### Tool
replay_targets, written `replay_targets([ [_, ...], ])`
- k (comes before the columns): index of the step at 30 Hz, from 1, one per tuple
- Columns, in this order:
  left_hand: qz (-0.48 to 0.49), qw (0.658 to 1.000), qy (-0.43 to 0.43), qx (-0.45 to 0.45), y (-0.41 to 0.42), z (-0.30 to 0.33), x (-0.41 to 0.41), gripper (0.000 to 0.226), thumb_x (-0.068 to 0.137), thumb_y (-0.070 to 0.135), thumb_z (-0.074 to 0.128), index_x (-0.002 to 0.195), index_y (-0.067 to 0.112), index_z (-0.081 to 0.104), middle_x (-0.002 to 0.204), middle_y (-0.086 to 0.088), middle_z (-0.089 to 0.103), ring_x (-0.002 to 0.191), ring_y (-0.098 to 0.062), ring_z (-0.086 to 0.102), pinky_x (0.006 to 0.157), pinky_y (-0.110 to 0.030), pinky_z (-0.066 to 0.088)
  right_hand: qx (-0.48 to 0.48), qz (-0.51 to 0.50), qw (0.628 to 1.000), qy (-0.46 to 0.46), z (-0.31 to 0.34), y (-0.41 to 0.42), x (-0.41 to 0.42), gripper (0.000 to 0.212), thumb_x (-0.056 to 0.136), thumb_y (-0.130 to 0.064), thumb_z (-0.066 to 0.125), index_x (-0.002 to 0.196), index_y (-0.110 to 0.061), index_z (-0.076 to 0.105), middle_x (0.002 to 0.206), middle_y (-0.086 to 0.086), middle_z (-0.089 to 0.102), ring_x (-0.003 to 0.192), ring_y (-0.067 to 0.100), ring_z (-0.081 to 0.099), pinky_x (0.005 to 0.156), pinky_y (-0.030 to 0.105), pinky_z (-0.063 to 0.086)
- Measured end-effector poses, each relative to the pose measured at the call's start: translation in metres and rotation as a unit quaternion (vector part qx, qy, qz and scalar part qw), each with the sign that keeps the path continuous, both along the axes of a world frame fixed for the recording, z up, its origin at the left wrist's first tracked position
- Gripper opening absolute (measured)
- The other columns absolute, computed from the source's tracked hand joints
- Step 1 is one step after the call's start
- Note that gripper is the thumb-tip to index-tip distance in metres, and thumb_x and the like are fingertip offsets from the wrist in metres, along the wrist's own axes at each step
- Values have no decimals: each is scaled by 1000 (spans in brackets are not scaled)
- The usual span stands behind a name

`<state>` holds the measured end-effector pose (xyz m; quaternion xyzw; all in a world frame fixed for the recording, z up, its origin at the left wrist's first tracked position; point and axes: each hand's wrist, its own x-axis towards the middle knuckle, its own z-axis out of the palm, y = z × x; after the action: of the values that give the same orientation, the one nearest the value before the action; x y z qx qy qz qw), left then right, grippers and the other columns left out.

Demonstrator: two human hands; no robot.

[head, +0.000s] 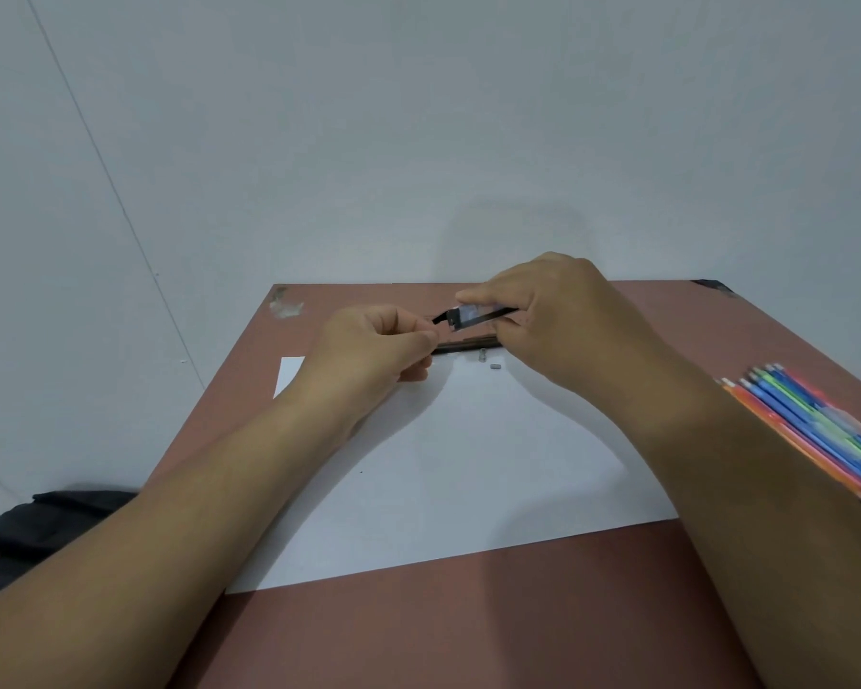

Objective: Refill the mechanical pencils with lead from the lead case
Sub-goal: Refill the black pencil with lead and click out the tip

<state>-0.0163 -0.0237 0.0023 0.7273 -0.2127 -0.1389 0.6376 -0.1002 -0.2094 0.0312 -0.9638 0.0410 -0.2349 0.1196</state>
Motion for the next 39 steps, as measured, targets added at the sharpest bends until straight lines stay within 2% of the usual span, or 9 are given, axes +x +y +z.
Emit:
replay_targets([
  [4,-10,1000,-17,5,-1,0,-1,8,86,14,76,83,7,76,89,-15,75,77,-17,67,85,-40,60,-5,-6,1000,13,1,0,0,49,94,-14,60,128,-48,65,123,-12,69,95,5,50,90,33,52],
  [8,-16,1000,-20,8,-1,2,-4,7,84,15,78,81,8,77,81,-6,75,76,-15,67,83,-36,60,-2,-6,1000,11,0,0,1,49,93,-14,60,128,-49,65,122,-11,69,95,7,54,89,33,53],
  [12,-5,1000,-26,12,-3,2,-4,11,86,15,76,82,4,76,75,-5,72,73,-14,66,81,-35,60,-1,-5,1000,10,-1,0,1,48,94,-15,60,128,-48,66,121,-10,70,91,6,52,87,31,52],
  [20,1,1000,-25,10,-4,1,-2,13,87,16,76,83,3,75,76,-6,71,75,-16,66,81,-39,60,16,0,1000,3,-2,0,0,47,92,-13,61,126,-45,68,116,-13,71,88,2,49,81,22,47],
  [26,-4,1000,-23,-2,-2,1,-1,13,87,17,76,86,4,75,80,-9,73,76,-15,67,77,-33,59,41,-10,999,1,-2,-1,-1,47,91,-13,63,124,-46,69,115,-15,70,91,-2,48,78,18,42],
  [29,1,1000,-30,-5,-2,1,-1,10,87,15,76,83,6,75,79,-8,72,77,-15,67,74,-31,59,53,-17,998,2,-1,1,-3,47,91,-13,63,124,-47,69,117,-17,70,93,-2,51,81,19,46],
  [33,9,999,-48,-4,-2,1,0,9,88,18,76,80,14,76,78,-5,73,74,-14,68,80,-39,61,96,-21,995,2,2,5,-8,48,90,-10,63,120,-47,71,119,-20,70,96,1,64,87,26,55],
  [36,17,998,-55,-3,-2,1,1,10,88,20,76,79,17,75,74,-1,73,69,-14,67,88,-50,59,123,-23,992,-8,2,7,-8,47,89,-9,62,117,-46,73,113,-21,72,96,3,66,87,31,57],
  [39,20,998,-59,-7,-1,1,0,10,89,19,75,80,16,75,73,-2,72,69,-15,66,89,-53,57,135,-22,991,-11,1,7,-8,47,89,-9,62,114,-47,73,108,-21,73,93,5,68,85,34,58],
])
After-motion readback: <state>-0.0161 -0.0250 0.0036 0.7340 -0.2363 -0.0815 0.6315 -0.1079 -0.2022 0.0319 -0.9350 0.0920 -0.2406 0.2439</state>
